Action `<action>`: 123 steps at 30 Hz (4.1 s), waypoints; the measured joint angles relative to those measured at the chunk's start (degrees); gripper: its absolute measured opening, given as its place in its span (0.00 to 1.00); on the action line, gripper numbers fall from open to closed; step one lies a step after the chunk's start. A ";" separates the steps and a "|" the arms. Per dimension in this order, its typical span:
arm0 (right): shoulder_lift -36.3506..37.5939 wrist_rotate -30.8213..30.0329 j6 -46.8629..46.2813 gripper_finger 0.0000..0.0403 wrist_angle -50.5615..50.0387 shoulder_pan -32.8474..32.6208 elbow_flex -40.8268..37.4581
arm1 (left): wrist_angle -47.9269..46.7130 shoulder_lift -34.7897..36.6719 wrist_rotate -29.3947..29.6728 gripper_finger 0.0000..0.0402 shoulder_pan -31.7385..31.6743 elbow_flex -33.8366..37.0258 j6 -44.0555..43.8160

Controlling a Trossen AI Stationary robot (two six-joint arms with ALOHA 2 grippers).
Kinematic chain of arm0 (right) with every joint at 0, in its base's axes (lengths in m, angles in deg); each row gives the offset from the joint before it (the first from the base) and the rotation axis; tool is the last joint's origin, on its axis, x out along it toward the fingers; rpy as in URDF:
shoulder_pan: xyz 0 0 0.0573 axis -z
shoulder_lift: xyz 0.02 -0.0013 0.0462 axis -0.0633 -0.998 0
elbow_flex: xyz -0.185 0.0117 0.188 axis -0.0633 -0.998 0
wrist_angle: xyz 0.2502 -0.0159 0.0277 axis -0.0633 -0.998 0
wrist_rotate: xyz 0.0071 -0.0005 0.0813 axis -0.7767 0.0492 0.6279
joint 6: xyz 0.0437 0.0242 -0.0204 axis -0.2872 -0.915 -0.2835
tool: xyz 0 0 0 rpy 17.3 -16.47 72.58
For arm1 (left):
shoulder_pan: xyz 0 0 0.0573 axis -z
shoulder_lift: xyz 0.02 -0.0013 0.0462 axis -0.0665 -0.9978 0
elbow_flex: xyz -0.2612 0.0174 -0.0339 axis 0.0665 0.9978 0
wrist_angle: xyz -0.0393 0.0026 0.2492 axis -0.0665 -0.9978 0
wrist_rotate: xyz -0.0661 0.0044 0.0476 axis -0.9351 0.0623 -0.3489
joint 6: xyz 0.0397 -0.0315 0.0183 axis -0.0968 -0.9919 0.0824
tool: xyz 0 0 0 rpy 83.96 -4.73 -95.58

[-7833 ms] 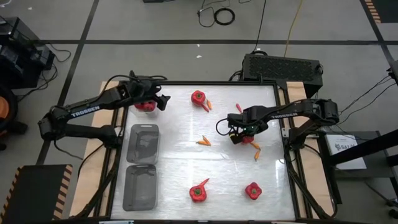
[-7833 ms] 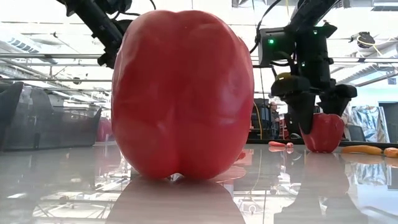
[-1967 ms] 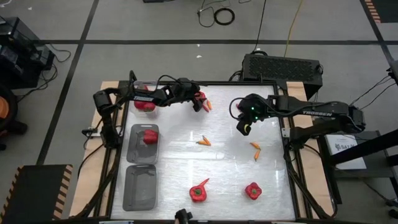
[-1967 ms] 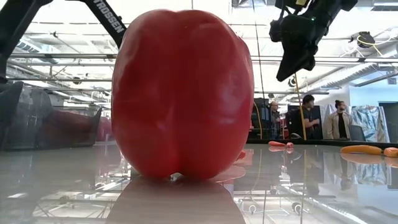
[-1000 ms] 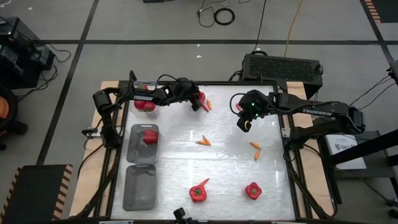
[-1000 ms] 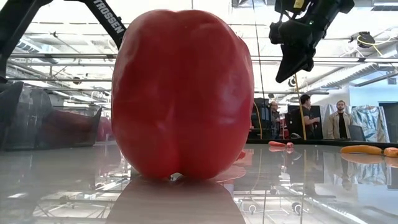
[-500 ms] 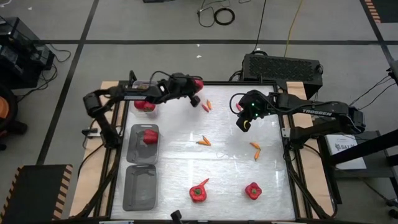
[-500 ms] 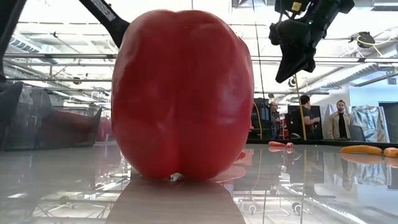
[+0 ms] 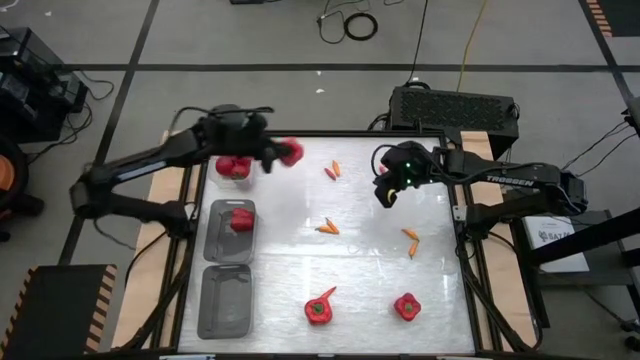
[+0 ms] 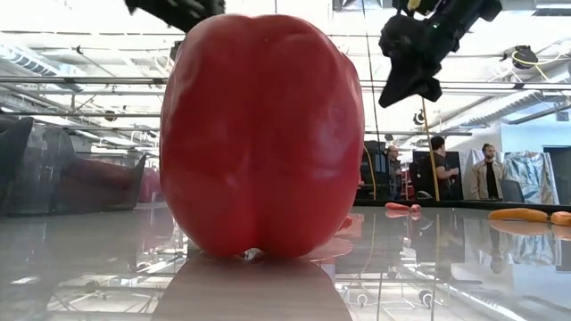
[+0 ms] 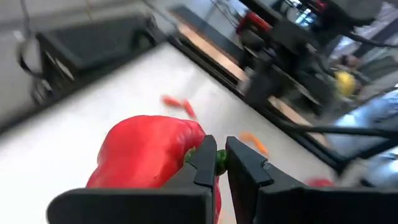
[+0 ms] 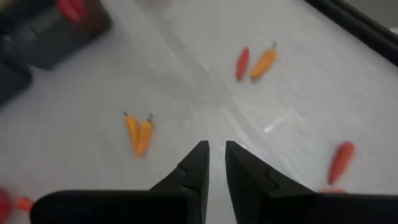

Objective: Sort produce into baskets
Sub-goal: Put the red bell pepper into the top black bin

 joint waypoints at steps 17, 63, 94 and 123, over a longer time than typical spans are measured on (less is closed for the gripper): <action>-0.02 1.31 -9.32 0.11 11.05 -0.50 0.00 | -37.21 31.43 3.07 0.06 15.19 0.55 -22.19; -8.98 -1.71 -17.78 0.11 16.11 -12.39 -0.02 | -39.95 41.04 21.64 0.06 20.07 25.03 -37.95; -8.96 -1.73 -17.97 0.11 15.72 -12.39 0.02 | -39.35 35.68 23.14 0.47 20.04 24.77 -34.60; -8.90 6.07 -46.42 0.11 -16.21 -33.11 19.98 | -11.04 14.43 3.26 0.50 26.53 12.02 13.82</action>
